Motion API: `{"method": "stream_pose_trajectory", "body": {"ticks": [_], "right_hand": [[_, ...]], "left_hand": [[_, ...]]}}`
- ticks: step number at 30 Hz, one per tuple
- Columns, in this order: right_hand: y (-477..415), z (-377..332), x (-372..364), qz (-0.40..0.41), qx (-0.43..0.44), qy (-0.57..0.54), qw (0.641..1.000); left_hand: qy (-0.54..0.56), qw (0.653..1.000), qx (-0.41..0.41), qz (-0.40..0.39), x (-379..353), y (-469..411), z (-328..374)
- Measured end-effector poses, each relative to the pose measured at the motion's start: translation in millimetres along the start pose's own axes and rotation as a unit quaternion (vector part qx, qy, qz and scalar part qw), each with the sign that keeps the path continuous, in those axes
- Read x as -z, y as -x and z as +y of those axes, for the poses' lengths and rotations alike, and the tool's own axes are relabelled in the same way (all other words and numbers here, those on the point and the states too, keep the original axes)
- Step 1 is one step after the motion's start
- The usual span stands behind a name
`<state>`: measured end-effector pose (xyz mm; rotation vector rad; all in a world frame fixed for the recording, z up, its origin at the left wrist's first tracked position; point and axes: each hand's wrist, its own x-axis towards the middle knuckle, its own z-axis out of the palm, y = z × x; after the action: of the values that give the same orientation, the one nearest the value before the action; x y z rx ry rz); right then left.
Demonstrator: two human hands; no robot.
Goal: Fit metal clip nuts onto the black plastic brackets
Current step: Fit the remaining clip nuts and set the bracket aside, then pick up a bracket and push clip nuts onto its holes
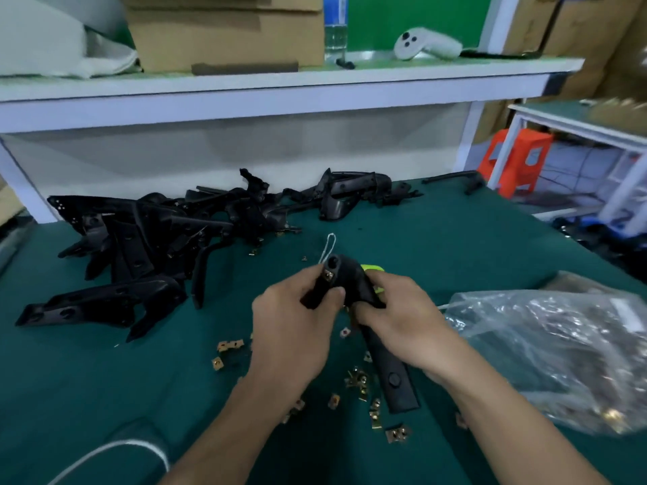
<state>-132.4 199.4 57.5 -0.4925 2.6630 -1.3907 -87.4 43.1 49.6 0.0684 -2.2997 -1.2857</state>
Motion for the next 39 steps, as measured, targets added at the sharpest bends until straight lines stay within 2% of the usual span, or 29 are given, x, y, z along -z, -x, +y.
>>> {"method": "stream_pose_trajectory", "body": {"ticks": [4, 8, 14, 17, 19, 21, 23, 26, 28, 31, 33, 36, 39], "right_hand": [[28, 6, 40, 0.046, -0.038, -0.106, 0.993], [63, 23, 93, 0.1, -0.082, -0.199, 0.972], [134, 69, 161, 0.185, -0.161, -0.268, 0.932], [168, 89, 183, 0.25, -0.197, -0.31, 0.896], [182, 102, 199, 0.285, -0.229, -0.349, 0.863], [176, 119, 227, 0.33, -0.271, -0.379, 0.821], [150, 137, 271, 0.366, -0.273, -0.441, 0.773], [105, 165, 335, 0.404, -0.261, -0.48, 0.734], [83, 191, 345, 0.427, -0.308, -0.419, 0.74], [51, 219, 309, 0.397, -0.357, -0.257, 0.806], [34, 230, 279, 0.385, -0.343, -0.161, 0.841], [23, 235, 261, 0.388, -0.321, -0.047, 0.863], [21, 223, 260, 0.34, -0.347, 0.037, 0.873]], "left_hand": [[0.018, 0.996, -0.039, -0.072, -26, -13, 35], [-0.012, 0.984, -0.101, -0.148, -71, -22, 81], [0.01, 0.955, -0.104, -0.277, -162, -15, 154], [0.01, 0.928, -0.095, -0.36, -212, -3, 182], [0.064, 0.921, -0.063, -0.38, -241, 6, 201], [0.182, 0.9, 0.044, -0.394, -271, 5, 220], [0.285, 0.86, 0.177, -0.385, -300, -5, 243], [0.331, 0.826, 0.267, -0.37, -321, -16, 261], [0.317, 0.83, 0.274, -0.366, -324, -15, 257], [0.264, 0.869, 0.212, -0.361, -316, -25, 231], [0.257, 0.891, 0.176, -0.331, -300, -42, 199], [0.253, 0.92, 0.168, -0.246, -261, -69, 153], [0.248, 0.935, 0.186, -0.175, -221, -84, 115]]}}
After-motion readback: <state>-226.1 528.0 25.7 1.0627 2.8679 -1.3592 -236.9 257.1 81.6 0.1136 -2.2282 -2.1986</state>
